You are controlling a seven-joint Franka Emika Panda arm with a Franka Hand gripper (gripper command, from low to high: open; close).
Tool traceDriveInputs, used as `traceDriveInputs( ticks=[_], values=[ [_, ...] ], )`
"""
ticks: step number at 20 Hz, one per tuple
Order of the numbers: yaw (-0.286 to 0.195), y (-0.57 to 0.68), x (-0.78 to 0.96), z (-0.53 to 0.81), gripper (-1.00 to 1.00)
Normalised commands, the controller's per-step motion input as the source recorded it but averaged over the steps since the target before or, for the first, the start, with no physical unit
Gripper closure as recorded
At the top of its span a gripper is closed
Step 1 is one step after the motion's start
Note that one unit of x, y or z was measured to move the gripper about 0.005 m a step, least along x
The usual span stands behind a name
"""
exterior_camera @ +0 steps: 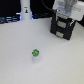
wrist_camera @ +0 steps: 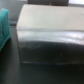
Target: Open the kcup holder, insert the kcup into the holder, and close the kcup holder
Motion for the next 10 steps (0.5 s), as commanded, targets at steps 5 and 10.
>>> traceDriveInputs(
  ticks=[5,10],
  values=[
    [-0.008,-0.01,0.03,0.00,1.00],
    [-0.049,-0.10,0.50,0.15,1.00]
  ],
)
